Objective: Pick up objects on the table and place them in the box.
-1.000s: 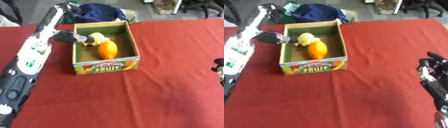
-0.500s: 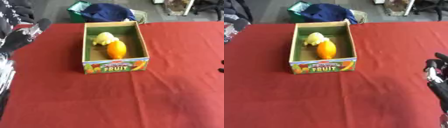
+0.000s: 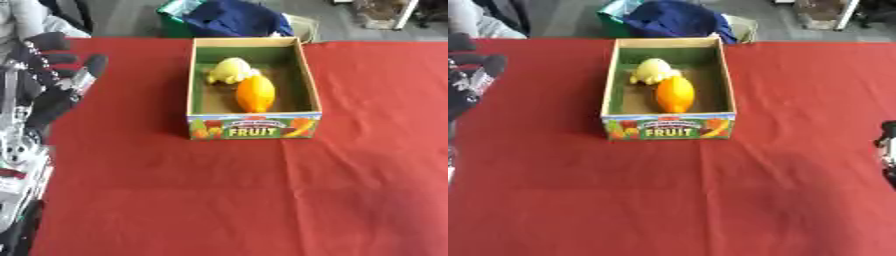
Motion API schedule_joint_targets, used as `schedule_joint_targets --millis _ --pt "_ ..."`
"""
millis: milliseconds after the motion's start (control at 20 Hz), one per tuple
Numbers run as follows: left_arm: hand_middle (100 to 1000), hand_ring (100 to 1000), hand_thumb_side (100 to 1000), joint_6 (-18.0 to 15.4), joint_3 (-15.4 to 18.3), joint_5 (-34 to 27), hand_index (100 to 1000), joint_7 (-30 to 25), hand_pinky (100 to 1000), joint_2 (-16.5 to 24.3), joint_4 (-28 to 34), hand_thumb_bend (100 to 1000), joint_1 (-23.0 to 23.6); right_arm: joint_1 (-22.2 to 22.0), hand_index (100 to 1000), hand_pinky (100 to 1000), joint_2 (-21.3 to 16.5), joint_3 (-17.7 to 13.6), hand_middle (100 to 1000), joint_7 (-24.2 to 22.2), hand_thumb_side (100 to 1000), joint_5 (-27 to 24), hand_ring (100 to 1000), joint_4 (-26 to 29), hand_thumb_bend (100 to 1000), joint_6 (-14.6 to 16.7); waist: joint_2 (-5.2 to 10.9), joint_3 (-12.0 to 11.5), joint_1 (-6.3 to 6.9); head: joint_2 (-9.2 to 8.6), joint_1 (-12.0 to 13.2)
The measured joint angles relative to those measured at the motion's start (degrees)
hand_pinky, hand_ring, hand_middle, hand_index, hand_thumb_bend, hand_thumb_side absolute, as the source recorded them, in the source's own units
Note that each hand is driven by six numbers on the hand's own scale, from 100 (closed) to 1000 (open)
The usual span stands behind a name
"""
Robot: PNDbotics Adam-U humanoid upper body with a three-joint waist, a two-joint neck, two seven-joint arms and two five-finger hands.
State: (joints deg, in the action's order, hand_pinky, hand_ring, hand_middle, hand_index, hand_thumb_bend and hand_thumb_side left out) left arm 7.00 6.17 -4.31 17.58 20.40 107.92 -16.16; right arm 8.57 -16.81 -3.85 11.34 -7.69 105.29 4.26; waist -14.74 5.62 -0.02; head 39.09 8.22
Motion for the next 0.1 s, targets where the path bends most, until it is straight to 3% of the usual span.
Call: schedule_joint_targets --millis 100 --pt "611 634 298 0.0 0.02 -0.05 715 0.0 559 -0.93 -0.27 753 0.36 -0.01 814 683 0.04 0.0 628 0.0 254 0.0 778 0.0 100 0.0 0.01 0.0 -0.1 0.66 0.02"
